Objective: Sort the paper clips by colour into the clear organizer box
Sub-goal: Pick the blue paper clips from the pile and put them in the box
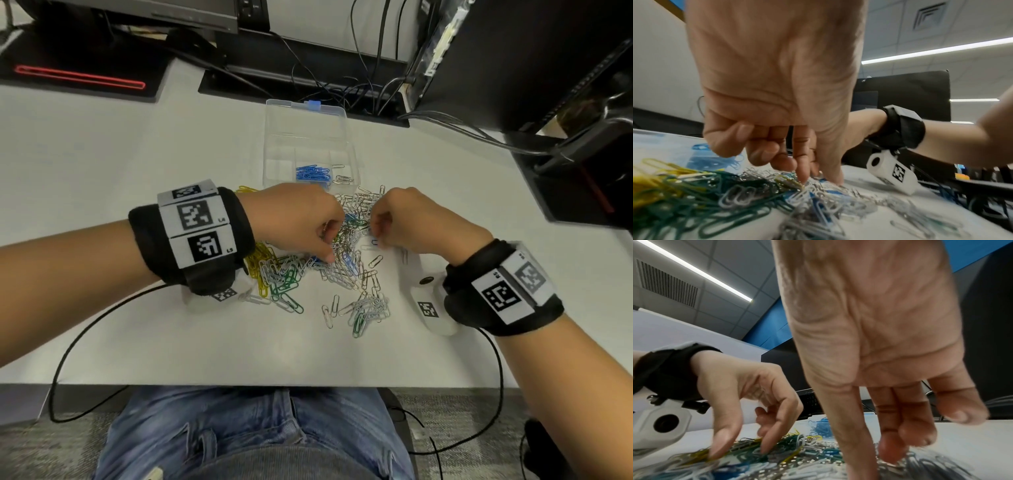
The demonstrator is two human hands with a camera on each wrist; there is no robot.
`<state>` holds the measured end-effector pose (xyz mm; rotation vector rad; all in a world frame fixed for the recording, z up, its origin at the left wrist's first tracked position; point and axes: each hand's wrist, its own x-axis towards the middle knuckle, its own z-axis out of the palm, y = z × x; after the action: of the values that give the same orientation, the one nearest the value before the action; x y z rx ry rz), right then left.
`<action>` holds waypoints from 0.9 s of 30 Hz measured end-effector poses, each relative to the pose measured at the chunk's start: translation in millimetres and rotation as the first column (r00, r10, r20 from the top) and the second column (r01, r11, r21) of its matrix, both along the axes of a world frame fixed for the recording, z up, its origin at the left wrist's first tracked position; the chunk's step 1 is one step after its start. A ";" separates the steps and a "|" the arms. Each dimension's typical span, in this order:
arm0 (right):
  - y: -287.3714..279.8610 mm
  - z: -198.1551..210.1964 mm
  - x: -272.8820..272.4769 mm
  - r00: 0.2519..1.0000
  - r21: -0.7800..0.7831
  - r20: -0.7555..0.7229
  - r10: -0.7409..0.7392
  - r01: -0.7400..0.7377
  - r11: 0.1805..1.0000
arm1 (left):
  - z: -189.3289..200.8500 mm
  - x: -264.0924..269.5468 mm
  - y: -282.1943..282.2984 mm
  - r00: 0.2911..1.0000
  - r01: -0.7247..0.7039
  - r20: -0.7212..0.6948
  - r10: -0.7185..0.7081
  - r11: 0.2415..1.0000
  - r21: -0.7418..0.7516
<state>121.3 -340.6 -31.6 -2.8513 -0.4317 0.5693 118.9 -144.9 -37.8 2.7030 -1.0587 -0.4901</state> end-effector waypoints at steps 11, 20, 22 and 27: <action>-10.1 -0.6 3.2 0.997 -0.030 0.070 0.020 -0.018 0.999 | 0.5 10.2 14.8 0.999 -0.047 0.007 0.047 0.999 0.006; -6.5 -0.4 4.9 1.000 -0.063 0.000 0.012 -0.012 0.998 | 1.4 4.8 9.5 1.000 -0.022 0.009 0.022 0.997 0.080; -7.2 0.6 3.3 1.000 -0.053 0.006 0.024 -0.024 0.998 | 4.0 4.5 13.2 0.998 -0.051 0.043 0.047 0.994 0.094; -6.5 2.5 1.7 0.999 0.026 0.028 0.024 -0.025 0.999 | 4.0 -2.0 13.9 0.998 -0.057 0.040 0.053 0.989 0.133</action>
<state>123.0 -347.0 -29.1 -2.8354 -0.4756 0.5252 116.9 -131.0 -33.8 2.8599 -0.9906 -0.5227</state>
